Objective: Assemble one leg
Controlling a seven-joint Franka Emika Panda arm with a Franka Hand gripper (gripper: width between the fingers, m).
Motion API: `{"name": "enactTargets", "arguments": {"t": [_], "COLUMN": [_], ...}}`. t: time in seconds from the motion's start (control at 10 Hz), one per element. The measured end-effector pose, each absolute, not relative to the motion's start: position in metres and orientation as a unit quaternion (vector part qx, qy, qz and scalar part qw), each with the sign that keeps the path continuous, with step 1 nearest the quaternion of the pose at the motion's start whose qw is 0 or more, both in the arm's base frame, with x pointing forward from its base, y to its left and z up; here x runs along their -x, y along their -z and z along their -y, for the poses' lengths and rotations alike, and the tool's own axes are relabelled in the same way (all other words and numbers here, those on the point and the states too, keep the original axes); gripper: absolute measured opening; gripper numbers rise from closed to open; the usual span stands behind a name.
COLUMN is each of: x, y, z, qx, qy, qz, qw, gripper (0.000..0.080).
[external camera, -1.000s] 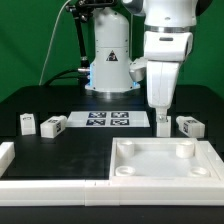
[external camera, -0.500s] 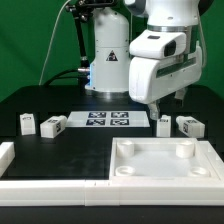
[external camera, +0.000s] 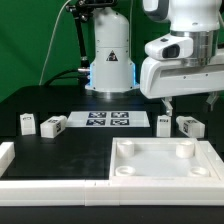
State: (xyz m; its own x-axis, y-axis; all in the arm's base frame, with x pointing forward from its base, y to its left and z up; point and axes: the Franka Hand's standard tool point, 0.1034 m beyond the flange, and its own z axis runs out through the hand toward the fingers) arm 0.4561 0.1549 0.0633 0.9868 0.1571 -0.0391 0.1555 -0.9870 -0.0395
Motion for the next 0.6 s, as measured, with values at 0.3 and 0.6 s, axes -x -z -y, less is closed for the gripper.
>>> {"name": "enactTargets", "arguments": {"t": [0.3, 0.6], "x": [-0.4538, -0.4492], "y": [-0.0629, -0.0544], "z": [-0.1519, -0.1532], "qx": [0.996, 0.986], "qy": [-0.035, -0.132], "qz": [0.083, 0.101], "qw": [0.016, 0.001], "gripper": [0.0649, 0.0649]}}
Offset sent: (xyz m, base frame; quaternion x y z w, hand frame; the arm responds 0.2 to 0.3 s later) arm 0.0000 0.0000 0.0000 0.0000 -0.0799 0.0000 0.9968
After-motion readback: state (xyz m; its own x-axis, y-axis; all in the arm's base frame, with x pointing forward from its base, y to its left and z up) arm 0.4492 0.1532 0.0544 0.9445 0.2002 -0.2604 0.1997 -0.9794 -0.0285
